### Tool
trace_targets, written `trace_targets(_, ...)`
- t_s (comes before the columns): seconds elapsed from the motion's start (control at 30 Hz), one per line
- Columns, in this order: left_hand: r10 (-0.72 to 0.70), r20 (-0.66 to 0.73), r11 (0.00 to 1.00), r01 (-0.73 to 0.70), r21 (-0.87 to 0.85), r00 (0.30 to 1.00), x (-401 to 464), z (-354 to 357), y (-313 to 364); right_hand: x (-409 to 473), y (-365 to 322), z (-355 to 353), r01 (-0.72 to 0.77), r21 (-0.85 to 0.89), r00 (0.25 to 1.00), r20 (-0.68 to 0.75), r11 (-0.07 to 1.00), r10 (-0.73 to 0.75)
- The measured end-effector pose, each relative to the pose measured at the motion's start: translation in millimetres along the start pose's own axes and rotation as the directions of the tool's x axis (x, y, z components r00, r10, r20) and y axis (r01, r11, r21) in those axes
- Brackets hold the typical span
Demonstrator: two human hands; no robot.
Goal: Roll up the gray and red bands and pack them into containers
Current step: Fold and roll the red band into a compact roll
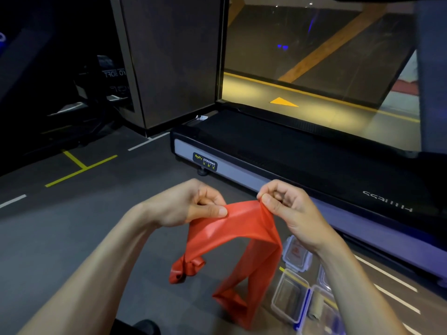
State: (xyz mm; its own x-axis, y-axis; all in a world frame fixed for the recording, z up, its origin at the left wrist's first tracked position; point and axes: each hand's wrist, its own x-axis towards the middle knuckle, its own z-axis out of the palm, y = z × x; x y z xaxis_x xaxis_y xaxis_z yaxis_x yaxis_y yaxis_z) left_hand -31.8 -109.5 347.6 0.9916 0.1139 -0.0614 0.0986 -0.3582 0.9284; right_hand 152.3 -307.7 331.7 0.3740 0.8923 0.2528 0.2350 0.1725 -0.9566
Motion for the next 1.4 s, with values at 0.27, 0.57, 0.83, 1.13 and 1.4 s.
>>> trace_targets(0.27,0.114,0.081,0.892,-0.066,-0.447,0.990,7.5,-5.0,-1.2,12.0,6.0,14.8,-0.060,0.186,0.997,0.064,0.981,0.049)
trace_targets(0.57,0.163,0.065,0.836,-0.103,-0.539,0.984,18.2,2.6,1.4,19.7,0.3,31.1,-0.068,0.514,0.998,0.043,0.855,0.054)
trace_targets(0.83,0.006,0.103,0.997,0.003,-0.081,0.995,10.2,-1.0,8.5,18.0,-2.3,31.7,-0.013,-0.068,0.984,0.178,0.998,0.025)
trace_targets(1.13,-0.062,-0.132,0.998,0.058,-0.032,0.989,2.4,-7.6,2.8,11.8,-3.6,23.0,0.032,-0.256,0.990,0.141,0.966,0.004)
trace_targets(1.4,0.012,-0.218,0.999,-0.021,-0.038,0.976,-0.1,-9.1,3.6,9.9,-4.3,18.8,0.068,-0.256,0.996,0.081,0.964,-0.048)
